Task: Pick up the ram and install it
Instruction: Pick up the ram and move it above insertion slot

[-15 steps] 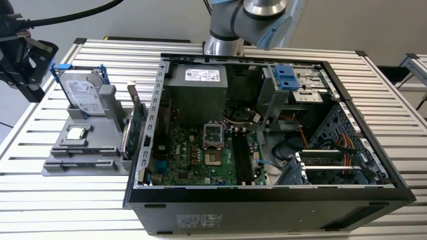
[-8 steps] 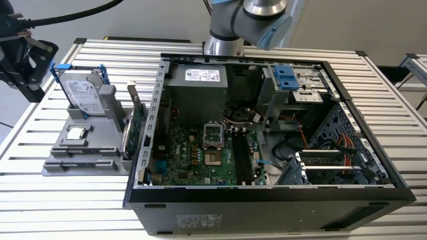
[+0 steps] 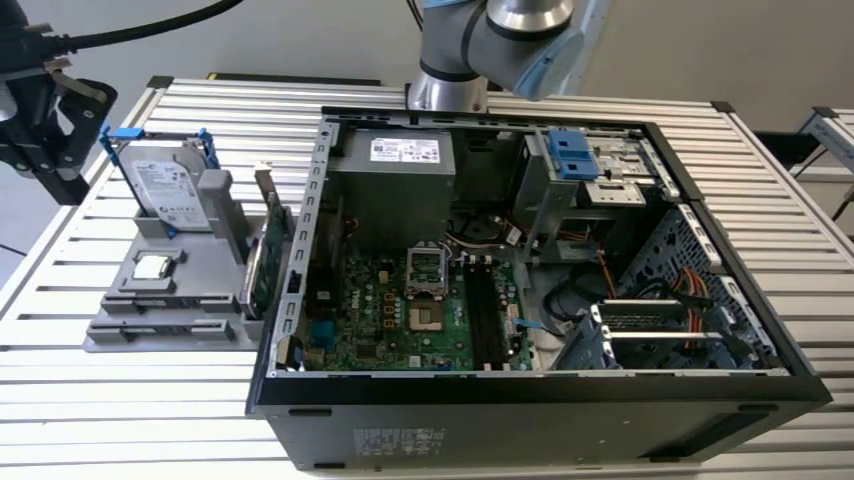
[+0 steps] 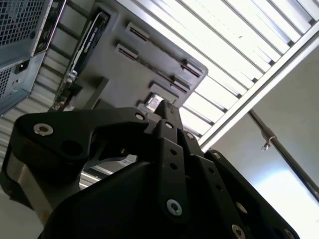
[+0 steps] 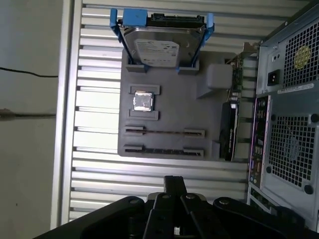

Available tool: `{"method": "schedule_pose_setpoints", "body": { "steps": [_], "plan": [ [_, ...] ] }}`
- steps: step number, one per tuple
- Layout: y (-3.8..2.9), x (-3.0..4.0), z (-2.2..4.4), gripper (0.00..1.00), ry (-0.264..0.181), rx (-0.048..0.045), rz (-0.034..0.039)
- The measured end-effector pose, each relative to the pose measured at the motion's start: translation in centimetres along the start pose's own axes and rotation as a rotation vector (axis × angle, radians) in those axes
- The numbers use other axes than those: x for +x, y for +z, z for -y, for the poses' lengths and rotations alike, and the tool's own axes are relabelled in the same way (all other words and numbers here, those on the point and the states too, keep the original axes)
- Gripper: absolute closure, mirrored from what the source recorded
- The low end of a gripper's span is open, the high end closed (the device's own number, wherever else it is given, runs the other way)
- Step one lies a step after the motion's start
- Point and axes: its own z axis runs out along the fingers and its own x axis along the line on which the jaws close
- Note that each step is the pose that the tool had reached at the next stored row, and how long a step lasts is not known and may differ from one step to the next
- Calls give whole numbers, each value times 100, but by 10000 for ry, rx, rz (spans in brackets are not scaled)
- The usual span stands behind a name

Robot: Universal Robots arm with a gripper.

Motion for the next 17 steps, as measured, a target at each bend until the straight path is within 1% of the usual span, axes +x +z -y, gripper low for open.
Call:
{"method": "schedule_pose_setpoints", "body": {
  "steps": [17],
  "plan": [
    [0,0,0,100,-884,4,-37]
  ]
}}
